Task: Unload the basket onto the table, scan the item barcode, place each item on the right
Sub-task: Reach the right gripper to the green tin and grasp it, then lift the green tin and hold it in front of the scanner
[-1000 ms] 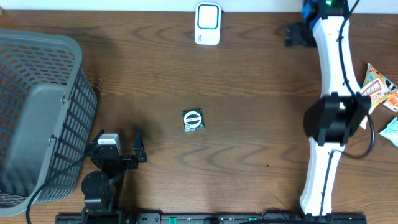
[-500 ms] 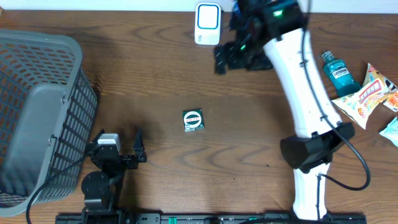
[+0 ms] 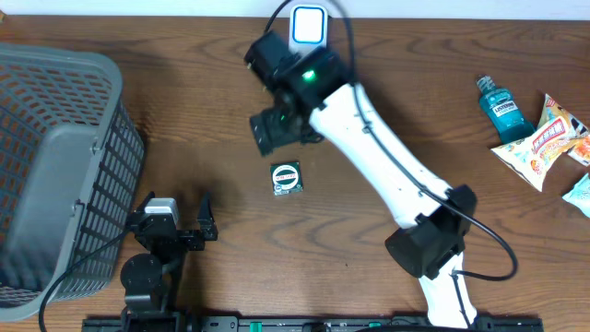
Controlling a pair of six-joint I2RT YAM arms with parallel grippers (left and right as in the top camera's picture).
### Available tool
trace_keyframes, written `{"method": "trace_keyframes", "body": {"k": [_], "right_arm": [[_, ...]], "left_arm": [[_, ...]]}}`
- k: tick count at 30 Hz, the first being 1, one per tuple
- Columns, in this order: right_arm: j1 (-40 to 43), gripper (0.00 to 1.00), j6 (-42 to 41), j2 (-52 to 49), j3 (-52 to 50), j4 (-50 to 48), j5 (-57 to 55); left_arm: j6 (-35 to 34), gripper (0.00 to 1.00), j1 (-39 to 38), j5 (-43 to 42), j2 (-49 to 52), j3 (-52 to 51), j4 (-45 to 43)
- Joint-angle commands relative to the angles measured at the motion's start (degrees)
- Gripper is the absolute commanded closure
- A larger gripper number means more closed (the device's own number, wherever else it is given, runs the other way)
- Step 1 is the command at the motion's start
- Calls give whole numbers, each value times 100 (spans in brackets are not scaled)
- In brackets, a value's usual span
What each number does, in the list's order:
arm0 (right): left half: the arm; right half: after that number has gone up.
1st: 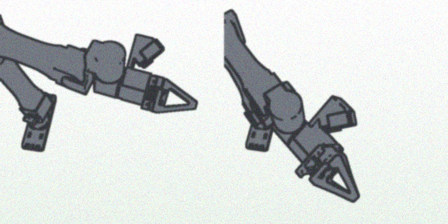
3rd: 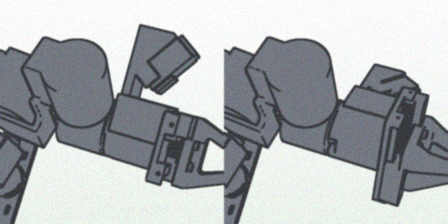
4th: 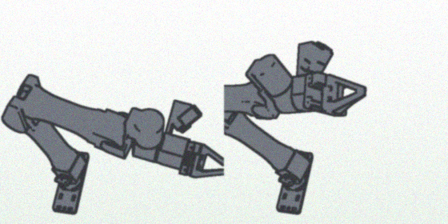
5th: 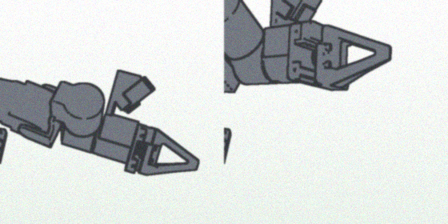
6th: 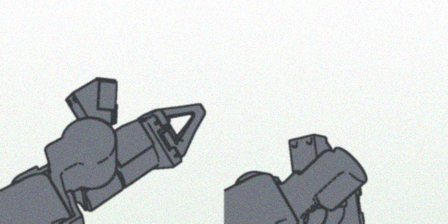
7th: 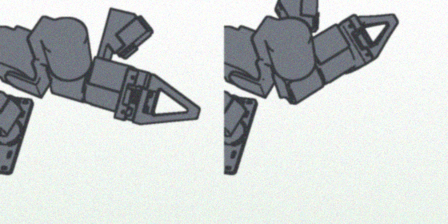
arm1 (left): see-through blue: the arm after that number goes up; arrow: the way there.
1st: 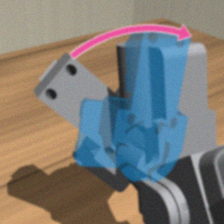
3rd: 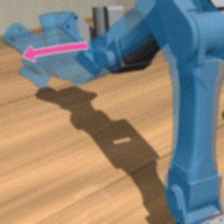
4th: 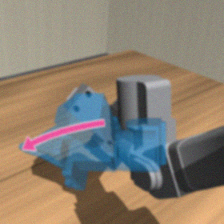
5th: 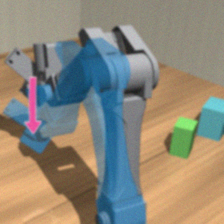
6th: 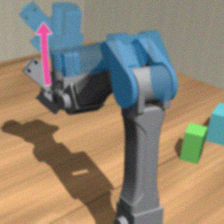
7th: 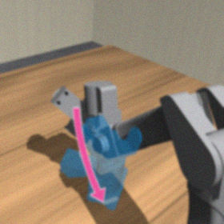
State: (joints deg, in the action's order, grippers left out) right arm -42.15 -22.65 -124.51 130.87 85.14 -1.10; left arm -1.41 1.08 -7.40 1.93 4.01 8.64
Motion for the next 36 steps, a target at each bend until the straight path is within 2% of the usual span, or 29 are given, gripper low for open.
{"method": "trace_keyframes", "body": {"k": [1,6,15,21,24,29,36], "right_arm": [[-208,1,-153,-33,-909,-341,-155],[-302,1,-151,-33,-1589,-872,-131],[-229,1,-72,-33,-2983,-2494,297],[-219,1,109,-76,-3344,-3261,299],[-175,2,105,-236,-3353,-3351,323],[-129,13,105,-529,-3353,-3333,319],[-127,45,42,-612,-3338,-3213,452]], "left_arm": [[76,0,28,-74,-20,-90,151],[76,0,28,-74,-20,-90,151],[76,0,28,-74,-20,-90,151],[76,0,28,-74,-20,-90,151],[76,0,28,-74,-20,-90,151],[76,0,28,-74,-20,-90,151],[76,0,28,-74,-20,-90,151]]}}
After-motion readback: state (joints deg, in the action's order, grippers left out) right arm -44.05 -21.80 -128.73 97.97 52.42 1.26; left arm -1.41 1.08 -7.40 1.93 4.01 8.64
